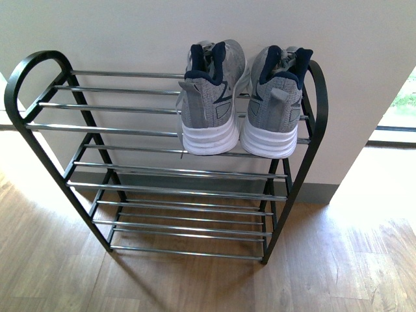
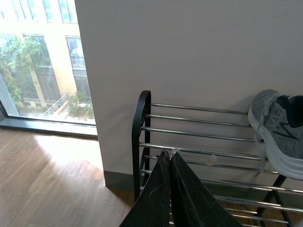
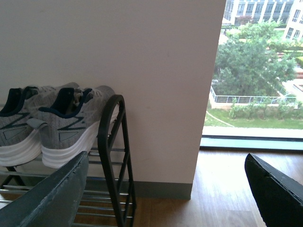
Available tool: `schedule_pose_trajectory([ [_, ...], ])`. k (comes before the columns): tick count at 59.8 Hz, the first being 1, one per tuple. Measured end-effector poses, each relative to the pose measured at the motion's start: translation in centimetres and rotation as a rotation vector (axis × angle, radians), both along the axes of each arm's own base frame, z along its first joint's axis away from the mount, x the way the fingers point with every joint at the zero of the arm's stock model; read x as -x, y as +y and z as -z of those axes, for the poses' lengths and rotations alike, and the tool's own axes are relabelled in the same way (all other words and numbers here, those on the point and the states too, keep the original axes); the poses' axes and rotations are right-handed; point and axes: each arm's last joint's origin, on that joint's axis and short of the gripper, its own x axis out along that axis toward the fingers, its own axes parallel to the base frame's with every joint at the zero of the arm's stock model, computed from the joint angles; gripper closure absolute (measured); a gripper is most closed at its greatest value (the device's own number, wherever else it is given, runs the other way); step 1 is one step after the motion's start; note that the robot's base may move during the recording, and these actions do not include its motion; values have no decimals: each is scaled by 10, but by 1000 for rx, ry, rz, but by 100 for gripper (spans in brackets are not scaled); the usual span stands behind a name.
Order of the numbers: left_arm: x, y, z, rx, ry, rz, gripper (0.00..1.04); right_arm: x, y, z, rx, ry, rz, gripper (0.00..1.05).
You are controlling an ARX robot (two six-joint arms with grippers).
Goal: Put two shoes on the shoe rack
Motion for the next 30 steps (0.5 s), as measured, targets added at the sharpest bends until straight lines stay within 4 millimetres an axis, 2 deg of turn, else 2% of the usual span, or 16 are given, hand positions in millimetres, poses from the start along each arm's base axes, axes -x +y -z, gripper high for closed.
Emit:
schedule_pose_trajectory([
  [19, 11, 0, 4, 0, 19, -2, 103, 0, 0, 0, 0, 0, 0, 9],
  [25, 11, 0, 4, 0, 18, -3, 78, 0, 0, 0, 0, 1, -1, 9],
  [30, 11, 0, 4, 0, 18, -2, 62, 0, 0, 0, 0, 0, 0, 9],
])
